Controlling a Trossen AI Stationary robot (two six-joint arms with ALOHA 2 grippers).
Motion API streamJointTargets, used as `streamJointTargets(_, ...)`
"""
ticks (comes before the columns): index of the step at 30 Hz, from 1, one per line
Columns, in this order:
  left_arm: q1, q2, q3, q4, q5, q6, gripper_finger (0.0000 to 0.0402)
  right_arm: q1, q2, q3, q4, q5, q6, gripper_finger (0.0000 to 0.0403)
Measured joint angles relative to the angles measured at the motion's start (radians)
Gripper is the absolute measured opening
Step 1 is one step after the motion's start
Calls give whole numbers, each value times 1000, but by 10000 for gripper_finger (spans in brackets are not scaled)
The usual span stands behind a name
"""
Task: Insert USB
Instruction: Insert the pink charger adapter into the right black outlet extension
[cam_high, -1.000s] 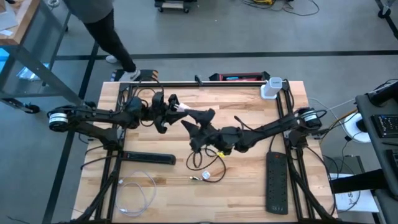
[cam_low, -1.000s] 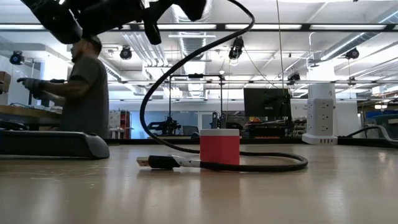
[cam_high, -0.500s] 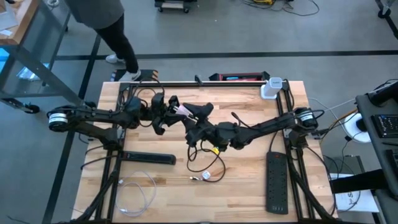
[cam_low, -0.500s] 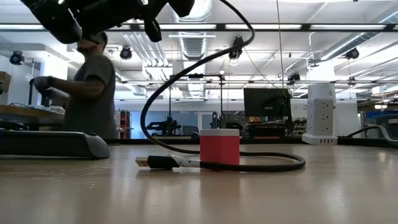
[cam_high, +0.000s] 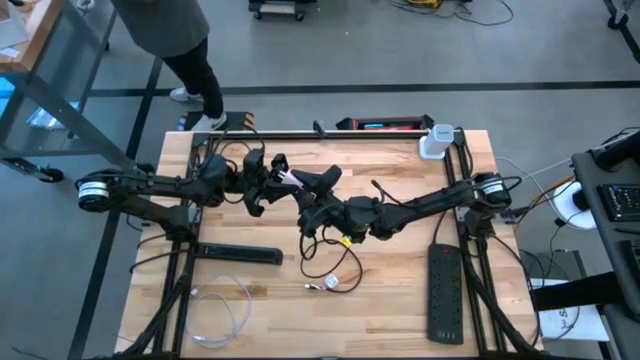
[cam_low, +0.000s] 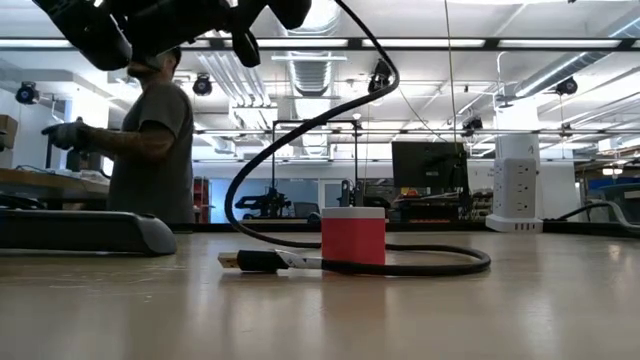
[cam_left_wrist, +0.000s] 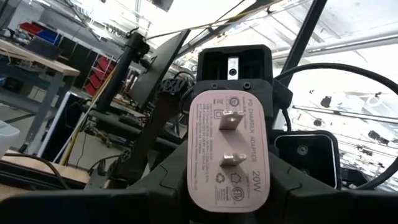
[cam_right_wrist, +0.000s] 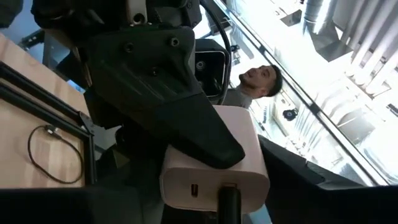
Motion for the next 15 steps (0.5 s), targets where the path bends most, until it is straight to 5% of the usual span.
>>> streamJointTargets(6,0,0,0,-6,7,2,106,0,-1,0,-15,3,42,183)
streamJointTargets(15,0,0,0,-8,15,28,193,-1,-1,-1,-21,7,87,182)
